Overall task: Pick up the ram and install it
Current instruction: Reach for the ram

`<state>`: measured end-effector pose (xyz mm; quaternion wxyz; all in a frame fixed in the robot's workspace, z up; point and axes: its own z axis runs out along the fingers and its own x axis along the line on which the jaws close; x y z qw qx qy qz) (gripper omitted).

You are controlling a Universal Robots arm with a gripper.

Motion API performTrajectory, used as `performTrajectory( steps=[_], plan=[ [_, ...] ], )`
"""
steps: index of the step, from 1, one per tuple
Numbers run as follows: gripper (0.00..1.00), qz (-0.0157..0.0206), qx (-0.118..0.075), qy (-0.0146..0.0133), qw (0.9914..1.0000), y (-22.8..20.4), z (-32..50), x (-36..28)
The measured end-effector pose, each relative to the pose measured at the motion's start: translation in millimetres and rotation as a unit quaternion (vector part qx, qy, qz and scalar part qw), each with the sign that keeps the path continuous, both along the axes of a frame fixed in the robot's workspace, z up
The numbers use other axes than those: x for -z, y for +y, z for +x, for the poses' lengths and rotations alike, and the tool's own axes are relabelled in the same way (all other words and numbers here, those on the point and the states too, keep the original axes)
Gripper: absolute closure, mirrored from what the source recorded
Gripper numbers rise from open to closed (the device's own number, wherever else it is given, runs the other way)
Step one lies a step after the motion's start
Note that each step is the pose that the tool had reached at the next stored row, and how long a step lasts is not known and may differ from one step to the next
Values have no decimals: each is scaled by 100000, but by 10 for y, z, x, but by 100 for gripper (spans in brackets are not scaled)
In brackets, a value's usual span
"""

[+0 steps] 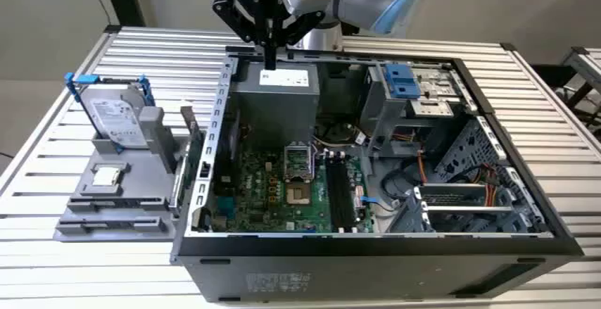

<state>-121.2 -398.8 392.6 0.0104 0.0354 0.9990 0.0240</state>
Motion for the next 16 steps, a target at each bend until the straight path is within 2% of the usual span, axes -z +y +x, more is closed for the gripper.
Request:
performTrajectory(
  steps=[16],
  plan=[
    [100,-3,1,4,100000,0,-19,0]
  ],
)
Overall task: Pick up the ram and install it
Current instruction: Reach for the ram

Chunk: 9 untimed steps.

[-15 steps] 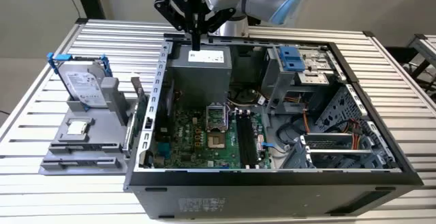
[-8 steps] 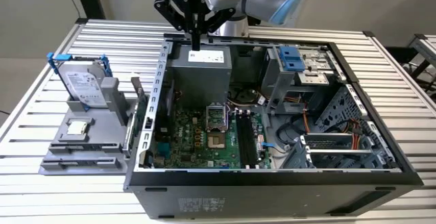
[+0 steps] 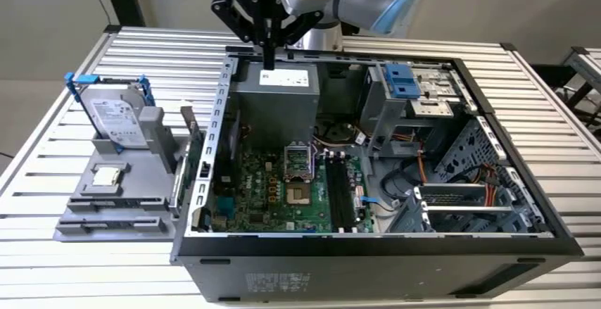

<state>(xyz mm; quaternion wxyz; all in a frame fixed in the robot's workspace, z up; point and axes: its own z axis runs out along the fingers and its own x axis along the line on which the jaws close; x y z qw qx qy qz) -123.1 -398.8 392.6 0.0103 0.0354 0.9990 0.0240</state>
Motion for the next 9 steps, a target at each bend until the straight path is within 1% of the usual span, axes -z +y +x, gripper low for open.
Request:
performTrajectory(
  steps=[5,9],
  plan=[
    [100,-1,-4,0,100000,0,-37,0],
    [100,4,-61,-6,100000,0,-81,1]
  ],
)
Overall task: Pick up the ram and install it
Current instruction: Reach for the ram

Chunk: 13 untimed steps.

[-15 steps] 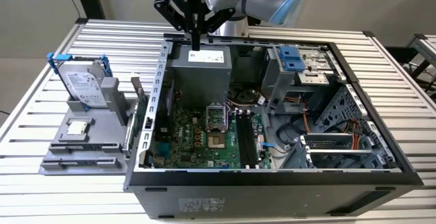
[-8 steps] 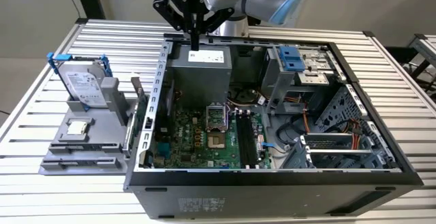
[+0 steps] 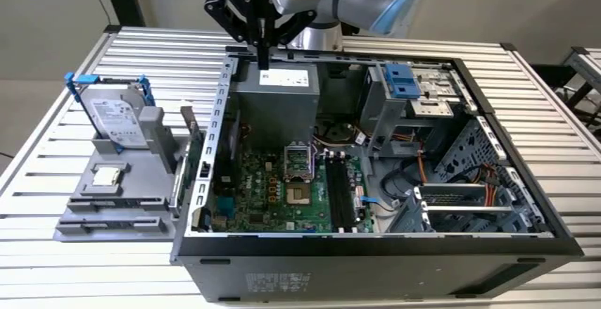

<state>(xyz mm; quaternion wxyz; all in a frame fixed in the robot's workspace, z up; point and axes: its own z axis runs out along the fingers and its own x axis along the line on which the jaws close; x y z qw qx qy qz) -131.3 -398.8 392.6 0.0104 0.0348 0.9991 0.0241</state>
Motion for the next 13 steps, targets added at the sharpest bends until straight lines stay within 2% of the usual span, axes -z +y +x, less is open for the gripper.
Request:
performTrajectory(
  steps=[8,13],
  plan=[
    [100,-1,-13,6,100000,0,-56,0],
    [100,-6,-16,9,100000,0,-122,-1]
  ],
)
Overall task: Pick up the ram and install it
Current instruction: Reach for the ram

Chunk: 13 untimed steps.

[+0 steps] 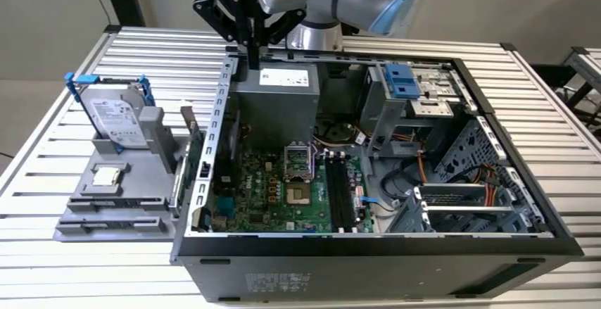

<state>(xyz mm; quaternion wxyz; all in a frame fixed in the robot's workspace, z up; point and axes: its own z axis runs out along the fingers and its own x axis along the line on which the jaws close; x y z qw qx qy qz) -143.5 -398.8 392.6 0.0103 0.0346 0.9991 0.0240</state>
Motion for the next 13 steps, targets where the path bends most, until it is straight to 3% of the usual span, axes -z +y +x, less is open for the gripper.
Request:
performTrajectory(
  steps=[13],
  plan=[
    [100,5,2,-2,100000,0,-235,0]
  ],
)
